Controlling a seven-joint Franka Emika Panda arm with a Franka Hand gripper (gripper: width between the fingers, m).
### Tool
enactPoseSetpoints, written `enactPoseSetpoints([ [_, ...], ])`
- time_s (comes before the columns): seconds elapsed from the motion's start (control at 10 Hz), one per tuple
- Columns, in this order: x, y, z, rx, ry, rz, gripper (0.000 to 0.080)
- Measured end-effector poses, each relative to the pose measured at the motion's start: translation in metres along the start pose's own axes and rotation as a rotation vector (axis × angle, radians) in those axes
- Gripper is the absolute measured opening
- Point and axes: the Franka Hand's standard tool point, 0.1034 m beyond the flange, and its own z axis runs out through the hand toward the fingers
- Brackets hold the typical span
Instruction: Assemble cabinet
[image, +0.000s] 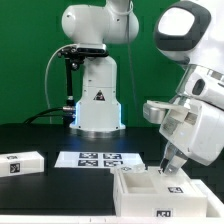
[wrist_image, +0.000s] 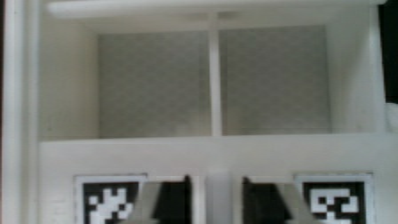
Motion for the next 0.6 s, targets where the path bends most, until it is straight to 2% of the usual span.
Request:
enactPoseSetpoints([
  [0.2, -0.004, 0.001, -0.015, -0.007, 0.000, -0.004, 0.0440],
  [0.3, -0.010, -0.004, -0.023, -0.008, 0.008, -0.002, 0.0440],
  [0.4, -0.015, -0.015, -0.026, -0.003, 0.016, 0.001, 0.0623],
  [0.5, -0.015, -0.016, -0.023, 0.001, 0.013, 0.000, 0.0738],
  [0.6, -0.014, -0.015, -0.022, 0.002, 0.012, 0.000, 0.0738],
])
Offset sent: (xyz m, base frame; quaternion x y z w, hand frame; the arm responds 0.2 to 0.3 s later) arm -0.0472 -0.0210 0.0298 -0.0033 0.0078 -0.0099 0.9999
